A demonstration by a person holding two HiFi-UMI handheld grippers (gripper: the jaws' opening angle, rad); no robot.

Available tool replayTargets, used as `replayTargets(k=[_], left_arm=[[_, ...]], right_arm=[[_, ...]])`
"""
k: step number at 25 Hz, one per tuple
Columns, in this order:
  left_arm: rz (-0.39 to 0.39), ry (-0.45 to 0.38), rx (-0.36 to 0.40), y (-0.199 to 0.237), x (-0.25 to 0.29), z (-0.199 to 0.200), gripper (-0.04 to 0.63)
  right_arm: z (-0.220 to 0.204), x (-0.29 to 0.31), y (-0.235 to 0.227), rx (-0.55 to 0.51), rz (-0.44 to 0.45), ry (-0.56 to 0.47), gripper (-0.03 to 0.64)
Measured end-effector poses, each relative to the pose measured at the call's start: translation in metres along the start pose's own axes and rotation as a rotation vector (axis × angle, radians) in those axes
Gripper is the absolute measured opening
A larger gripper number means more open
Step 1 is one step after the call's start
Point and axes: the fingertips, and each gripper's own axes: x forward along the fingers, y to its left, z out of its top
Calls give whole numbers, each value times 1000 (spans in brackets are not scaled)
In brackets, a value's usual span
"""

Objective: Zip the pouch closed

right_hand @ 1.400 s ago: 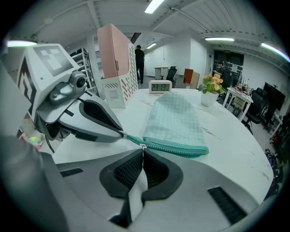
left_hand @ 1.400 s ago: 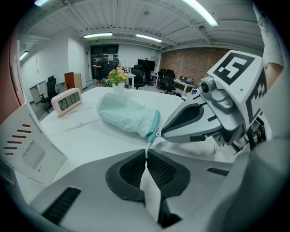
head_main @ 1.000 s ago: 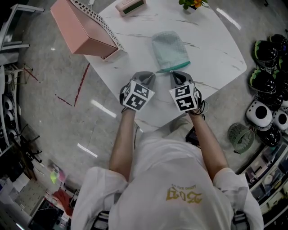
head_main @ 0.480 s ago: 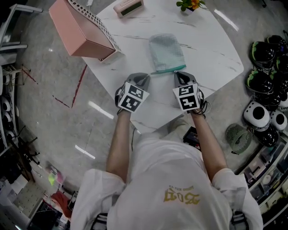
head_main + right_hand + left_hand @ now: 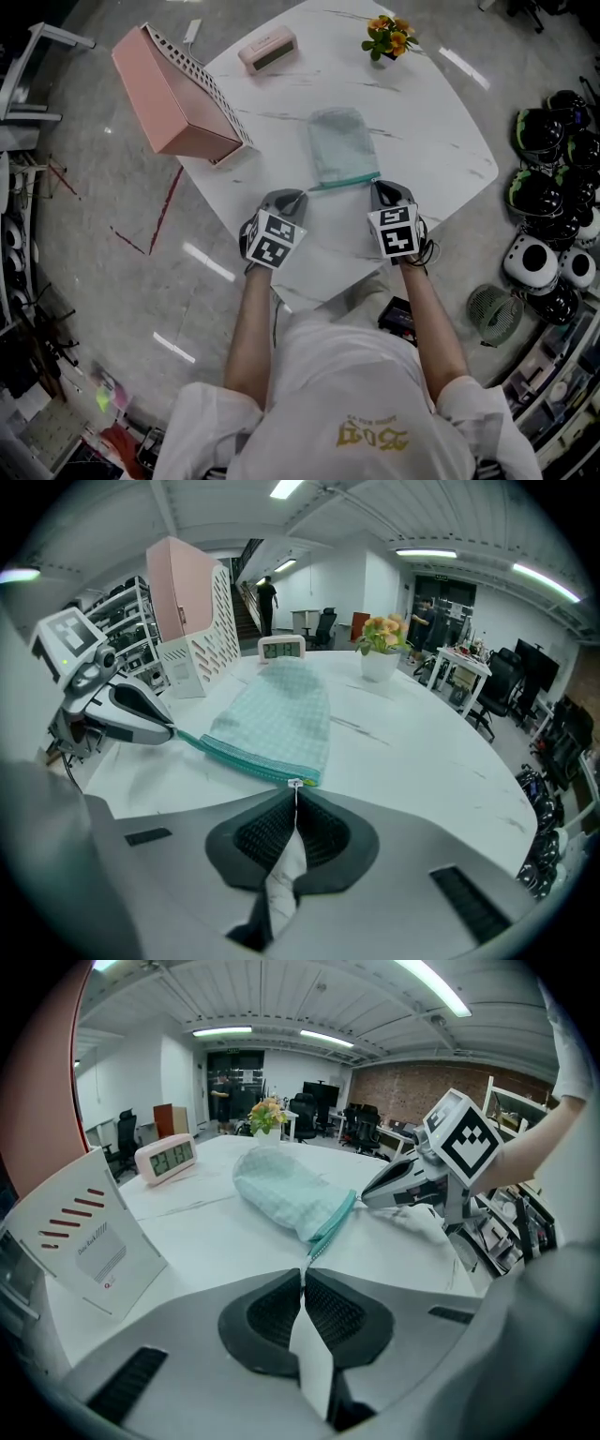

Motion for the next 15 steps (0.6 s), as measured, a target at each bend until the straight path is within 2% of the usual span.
replayTargets(k=[3, 4, 6, 7, 9, 12, 15], left_arm=[[20, -89, -20, 0, -3, 15, 48], [17, -113, -42, 1, -4, 18, 74], [11, -130, -80, 2, -6, 19, 132], [13, -132, -90, 2, -8, 19, 143], [20, -143, -102, 2, -12, 21, 163], [49, -202, -122, 5, -19, 36, 118], [81, -295, -180, -4, -35, 53, 69]], right_arm=[[4, -2, -5, 17, -22, -37, 21], [4, -3, -5, 30, -20, -45, 30], [1, -4, -6, 60, -12, -43, 52], [-1, -6, -6, 71, -9, -39, 83], [-1, -13, -8, 83, -12, -48, 94], [13, -26, -15, 87, -20, -105, 89], [24, -48, -16, 101, 9, -163, 87]])
